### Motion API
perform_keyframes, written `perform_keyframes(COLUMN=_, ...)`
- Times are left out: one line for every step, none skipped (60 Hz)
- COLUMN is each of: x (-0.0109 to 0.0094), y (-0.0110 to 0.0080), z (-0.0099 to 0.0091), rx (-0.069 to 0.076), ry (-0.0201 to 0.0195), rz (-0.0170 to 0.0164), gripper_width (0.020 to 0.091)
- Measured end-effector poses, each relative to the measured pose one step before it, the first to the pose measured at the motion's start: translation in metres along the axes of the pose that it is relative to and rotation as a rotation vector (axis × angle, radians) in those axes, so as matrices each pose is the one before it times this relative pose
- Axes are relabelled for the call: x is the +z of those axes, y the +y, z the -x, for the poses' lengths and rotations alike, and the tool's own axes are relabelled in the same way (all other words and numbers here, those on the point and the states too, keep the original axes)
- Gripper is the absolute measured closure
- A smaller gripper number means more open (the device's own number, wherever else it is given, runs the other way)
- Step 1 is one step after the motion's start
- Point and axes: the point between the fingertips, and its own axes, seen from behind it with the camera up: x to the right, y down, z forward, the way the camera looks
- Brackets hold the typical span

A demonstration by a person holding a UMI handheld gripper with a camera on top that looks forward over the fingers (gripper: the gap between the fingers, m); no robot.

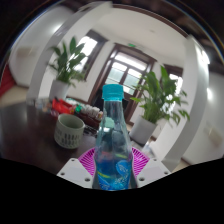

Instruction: Pour water

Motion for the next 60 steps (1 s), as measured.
perform_keyframes(x=0.00383, y=-0.00163, z=-0.00303, rx=-0.0507, ry=0.00451, rz=0.00323, gripper_width=0.0666)
perform_keyframes(x=0.00359, y=-0.00282, z=-0.00358, rx=-0.046, ry=0.00636, rz=-0.00165, gripper_width=0.0668)
perform_keyframes(x=0.00436, y=-0.00307, z=-0.00359, rx=-0.0465, ry=0.00807, rz=-0.00247, gripper_width=0.0668)
perform_keyframes(x=0.0046, y=-0.00209, z=-0.00279, rx=-0.053, ry=0.00766, rz=0.00249, gripper_width=0.0666)
perform_keyframes(x=0.00423, y=-0.0002, z=-0.00269, rx=-0.0617, ry=0.00676, rz=0.00898, gripper_width=0.0668)
perform_keyframes(x=0.00525, y=-0.00023, z=-0.00256, rx=-0.0642, ry=0.00826, rz=0.009, gripper_width=0.0668)
perform_keyframes(x=0.00478, y=-0.00171, z=-0.0031, rx=-0.062, ry=0.01102, rz=0.0051, gripper_width=0.0668)
perform_keyframes(x=0.00553, y=-0.00154, z=-0.00279, rx=-0.0615, ry=0.00999, rz=0.00358, gripper_width=0.0668)
perform_keyframes(x=0.00931, y=0.00616, z=-0.00868, rx=-0.0632, ry=-0.00154, rz=-0.0083, gripper_width=0.0668)
perform_keyframes(x=0.00496, y=-0.00333, z=0.00135, rx=-0.0619, ry=0.0095, rz=0.00669, gripper_width=0.067)
perform_keyframes(x=0.00546, y=-0.00525, z=0.00153, rx=-0.0556, ry=0.01443, rz=0.00237, gripper_width=0.0669)
perform_keyframes(x=0.00433, y=-0.00297, z=-0.0017, rx=-0.054, ry=0.00856, rz=-0.00158, gripper_width=0.0668)
perform_keyframes(x=0.00513, y=-0.0026, z=-0.00156, rx=-0.0557, ry=0.00726, rz=-0.00162, gripper_width=0.0669)
perform_keyframes(x=0.00448, y=-0.00229, z=-0.00156, rx=-0.057, ry=0.00642, rz=-0.00105, gripper_width=0.0669)
perform_keyframes(x=0.00398, y=-0.00277, z=-0.00223, rx=-0.0547, ry=0.0083, rz=-0.00226, gripper_width=0.0669)
perform_keyframes(x=0.00368, y=-0.00243, z=-0.00271, rx=-0.0521, ry=0.00955, rz=-0.00298, gripper_width=0.0669)
perform_keyframes(x=0.00393, y=-0.00264, z=-0.00232, rx=-0.0525, ry=0.0077, rz=-0.00208, gripper_width=0.0672)
perform_keyframes(x=0.00393, y=-0.00148, z=-0.00202, rx=-0.0555, ry=0.00542, rz=0.00314, gripper_width=0.0669)
perform_keyframes(x=0.00344, y=-0.00098, z=-0.00193, rx=-0.0544, ry=0.00509, rz=0.00343, gripper_width=0.067)
perform_keyframes(x=0.00429, y=0.00205, z=-0.00307, rx=-0.0456, ry=0.00605, rz=-0.00731, gripper_width=0.067)
perform_keyframes(x=0.00127, y=-0.00367, z=-0.00297, rx=-0.0467, ry=0.00686, rz=-0.00161, gripper_width=0.0672)
perform_keyframes(x=0.00255, y=-0.00353, z=-0.00273, rx=-0.0409, ry=0.00828, rz=0.00013, gripper_width=0.067)
perform_keyframes(x=0.00213, y=-0.00255, z=-0.00228, rx=-0.0382, ry=0.00685, rz=-0.00358, gripper_width=0.0671)
perform_keyframes(x=0.00243, y=-0.00281, z=-0.0019, rx=-0.0361, ry=0.00615, rz=-0.00309, gripper_width=0.0671)
perform_keyframes(x=0.00258, y=-0.00226, z=-0.00229, rx=-0.0356, ry=0.00599, rz=-0.00275, gripper_width=0.0669)
perform_keyframes(x=0.00284, y=-0.00164, z=-0.002, rx=-0.0353, ry=0.00586, rz=-0.00031, gripper_width=0.067)
perform_keyframes(x=0.00255, y=-0.00132, z=-0.00194, rx=-0.0349, ry=0.00581, rz=0.00039, gripper_width=0.0669)
perform_keyframes(x=0.00239, y=-0.00154, z=-0.0028, rx=-0.0319, ry=0.00728, rz=-0.00144, gripper_width=0.0671)
perform_keyframes(x=0.00231, y=-0.00206, z=-0.00284, rx=-0.0267, ry=0.00889, rz=-0.00352, gripper_width=0.067)
perform_keyframes(x=0.00189, y=-0.00202, z=-0.00305, rx=-0.0241, ry=0.0096, rz=-0.00351, gripper_width=0.0669)
perform_keyframes(x=0.00199, y=-0.00187, z=-0.00259, rx=-0.0242, ry=0.00739, rz=-0.0026, gripper_width=0.0672)
perform_keyframes(x=0.00425, y=0.00239, z=-0.00031, rx=-0.0221, ry=0.0065, rz=-0.01015, gripper_width=0.0666)
perform_keyframes(x=0.0008, y=-0.00194, z=-0.00205, rx=-0.0269, ry=0.0052, rz=-0.0006, gripper_width=0.0669)
perform_keyframes(x=-0.00088, y=-0.00103, z=-0.00328, rx=-0.0246, ry=0.00504, rz=-0.00562, gripper_width=0.0668)
perform_keyframes(x=0.00111, y=-0.00206, z=-0.00263, rx=-0.0246, ry=0.00952, rz=-0.00316, gripper_width=0.0669)
perform_keyframes(x=0.00098, y=-0.00196, z=-0.00235, rx=-0.0262, ry=0.00917, rz=-0.00399, gripper_width=0.067)
perform_keyframes(x=0.00114, y=-0.00212, z=-0.00217, rx=-0.0292, ry=0.00932, rz=-0.00492, gripper_width=0.0671)
perform_keyframes(x=0.00093, y=-0.00243, z=-0.00226, rx=-0.0313, ry=0.00948, rz=-0.00513, gripper_width=0.067)
perform_keyframes(x=0.00099, y=-0.00202, z=-0.00206, rx=-0.0314, ry=0.00933, rz=-0.00573, gripper_width=0.0669)
perform_keyframes(x=0.00092, y=-0.0025, z=-0.0017, rx=-0.0313, ry=0.00852, rz=-0.00556, gripper_width=0.0669)
perform_keyframes(x=0.00214, y=-0.00238, z=-0.00033, rx=-0.0257, ry=0.00717, rz=-0.00791, gripper_width=0.0669)
perform_keyframes(x=0.00033, y=-0.00219, z=-0.00221, rx=-0.0253, ry=0.00507, rz=-0.00654, gripper_width=0.0666)
perform_keyframes(x=0.00036, y=-0.0016, z=-0.00068, rx=-0.021, ry=0.00469, rz=-0.00206, gripper_width=0.0666)
perform_keyframes(x=0.00076, y=-0.0013, z=-0.00036, rx=-0.0168, ry=0.00308, rz=-0.00115, gripper_width=0.0698)
perform_keyframes(x=0.00066, y=-0.00138, z=-0.00047, rx=-0.0127, ry=0.0027, rz=-0.00159, gripper_width=0.0663)
perform_keyframes(x=0.00033, y=-0.0011, z=-0.00048, rx=-0.0078, ry=0.00215, rz=-0.0015, gripper_width=0.0659)
perform_keyframes(x=0.00031, y=-0.00082, z=-0.0002, rx=-0.0035, ry=0.00143, rz=-0.0006, gripper_width=0.0664)
perform_keyframes(x=0.00013, y=-0.00067, z=-0.00045, rx=0.0, ry=0.00055, rz=-0.00023, gripper_width=0.0663)
perform_keyframes(x=0.00035, y=-0.00044, z=0.00005, rx=0.0029, ry=-0.00084, rz=0.00016, gripper_width=0.0665)
perform_keyframes(x=0.00016, y=-0.00048, z=0.00015, rx=0.0053, ry=-0.00065, rz=0.00074, gripper_width=0.0666)
perform_keyframes(x=-0.00029, y=-0.00022, z=0.00053, rx=0.0052, ry=-0.00217, rz=-0.00027, gripper_width=0.0663)
perform_keyframes(x=-0.00059, y=0.00015, z=0.00034, rx=0.0052, ry=-0.0035, rz=0.00335, gripper_width=0.0662)
perform_keyframes(x=0.00082, y=0.00023, z=0.00129, rx=0.0051, ry=-0.00495, rz=0.00094, gripper_width=0.0664)
perform_keyframes(x=-0.00017, y=0.00051, z=0.00069, rx=0.0046, ry=-0.00207, rz=0.00235, gripper_width=0.0665)
perform_keyframes(x=-0.0001, y=0.00077, z=0.00048, rx=0.0051, ry=-0.00062, rz=0.00385, gripper_width=0.0665)
perform_keyframes(x=-0.00024, y=0.00117, z=0.0002, rx=0.0064, ry=0.00033, rz=0.00521, gripper_width=0.0663)
perform_keyframes(x=-0.00038, y=0.00131, z=0.00046, rx=0.008, ry=-0.00085, rz=0.00582, gripper_width=0.0663)
perform_keyframes(x=-0.00045, y=0.00099, z=0.00081, rx=0.0134, ry=-0.00236, rz=0.00486, gripper_width=0.0666)
perform_keyframes(x=-0.00076, y=0.00072, z=0.00064, rx=0.0188, ry=-0.00423, rz=0.00276, gripper_width=0.0664)
perform_keyframes(x=-0.00134, y=0.00052, z=0.00138, rx=0.024, ry=-0.00291, rz=0.00262, gripper_width=0.0685)
